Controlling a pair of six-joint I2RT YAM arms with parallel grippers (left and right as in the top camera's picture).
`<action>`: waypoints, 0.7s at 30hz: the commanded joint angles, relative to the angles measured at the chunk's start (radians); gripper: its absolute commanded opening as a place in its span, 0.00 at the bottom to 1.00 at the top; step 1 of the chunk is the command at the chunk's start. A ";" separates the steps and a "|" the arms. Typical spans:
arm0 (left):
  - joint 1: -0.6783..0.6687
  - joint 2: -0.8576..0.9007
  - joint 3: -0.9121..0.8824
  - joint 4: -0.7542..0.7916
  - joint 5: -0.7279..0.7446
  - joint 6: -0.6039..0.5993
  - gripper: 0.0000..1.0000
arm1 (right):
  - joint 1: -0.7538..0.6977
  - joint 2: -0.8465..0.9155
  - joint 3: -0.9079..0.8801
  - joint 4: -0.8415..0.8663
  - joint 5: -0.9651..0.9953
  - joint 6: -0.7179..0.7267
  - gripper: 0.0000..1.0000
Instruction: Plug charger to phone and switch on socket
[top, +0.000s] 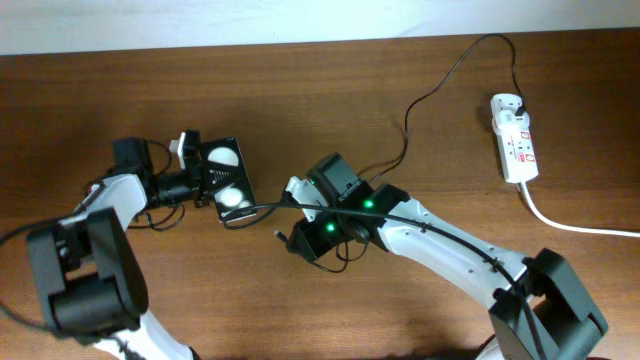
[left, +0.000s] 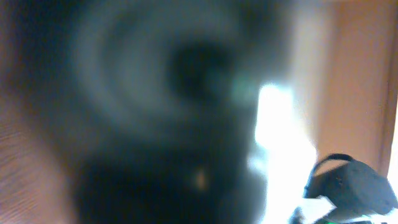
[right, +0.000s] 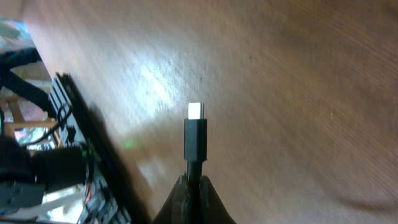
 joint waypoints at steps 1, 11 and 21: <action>0.006 -0.190 0.001 -0.003 -0.053 -0.079 0.00 | -0.014 -0.095 -0.006 -0.048 -0.005 0.001 0.04; -0.110 -0.286 -0.063 0.109 -0.241 -0.177 0.00 | -0.026 -0.142 -0.168 0.138 0.047 0.081 0.04; -0.110 -0.286 -0.064 0.202 -0.305 -0.180 0.00 | -0.026 -0.142 -0.168 0.193 0.042 0.103 0.04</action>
